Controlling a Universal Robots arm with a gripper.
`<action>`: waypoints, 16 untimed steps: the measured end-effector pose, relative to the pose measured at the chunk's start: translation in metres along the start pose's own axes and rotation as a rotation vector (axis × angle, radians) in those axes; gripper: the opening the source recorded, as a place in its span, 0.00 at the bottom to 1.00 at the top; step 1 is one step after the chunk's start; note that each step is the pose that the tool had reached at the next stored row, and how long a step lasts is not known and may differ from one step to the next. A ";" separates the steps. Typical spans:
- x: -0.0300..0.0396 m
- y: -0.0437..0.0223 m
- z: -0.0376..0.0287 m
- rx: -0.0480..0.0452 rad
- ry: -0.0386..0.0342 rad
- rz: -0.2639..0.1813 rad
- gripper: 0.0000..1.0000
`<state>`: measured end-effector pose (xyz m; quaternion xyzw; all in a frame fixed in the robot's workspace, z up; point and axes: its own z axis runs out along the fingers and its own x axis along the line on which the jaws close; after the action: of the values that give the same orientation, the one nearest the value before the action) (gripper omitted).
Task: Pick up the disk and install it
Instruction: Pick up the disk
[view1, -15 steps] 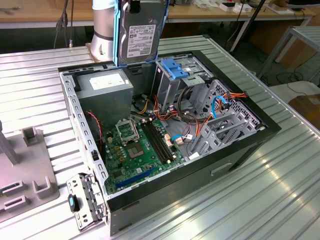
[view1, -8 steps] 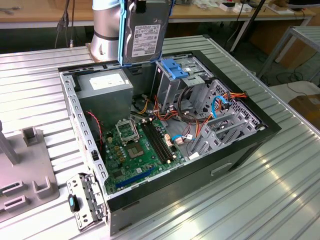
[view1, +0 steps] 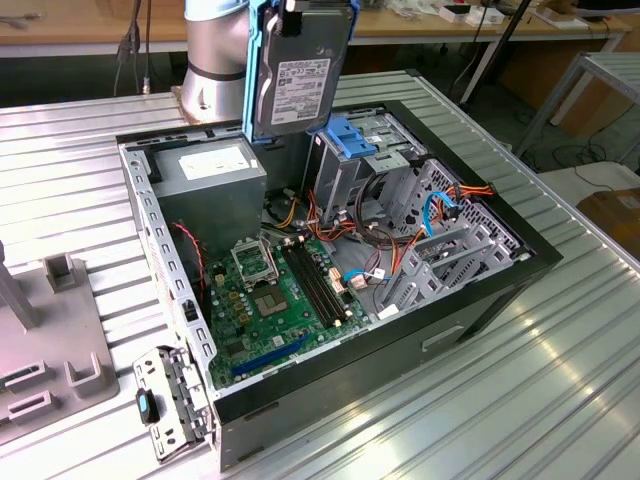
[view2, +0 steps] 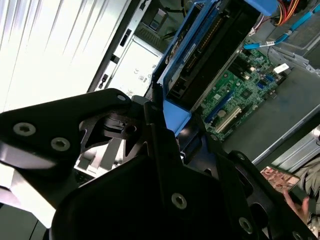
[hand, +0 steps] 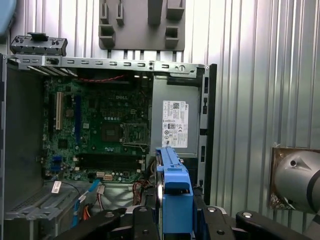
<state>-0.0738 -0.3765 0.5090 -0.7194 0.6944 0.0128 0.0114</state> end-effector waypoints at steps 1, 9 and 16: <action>0.0018 0.0001 0.0000 0.0001 0.0000 0.000 0.36; 0.0080 0.0002 -0.0003 0.0000 0.0000 0.000 0.36; 0.0146 0.0003 -0.0004 0.0000 -0.0001 0.000 0.36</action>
<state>-0.0736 -0.3911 0.5089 -0.7194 0.6944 0.0128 0.0115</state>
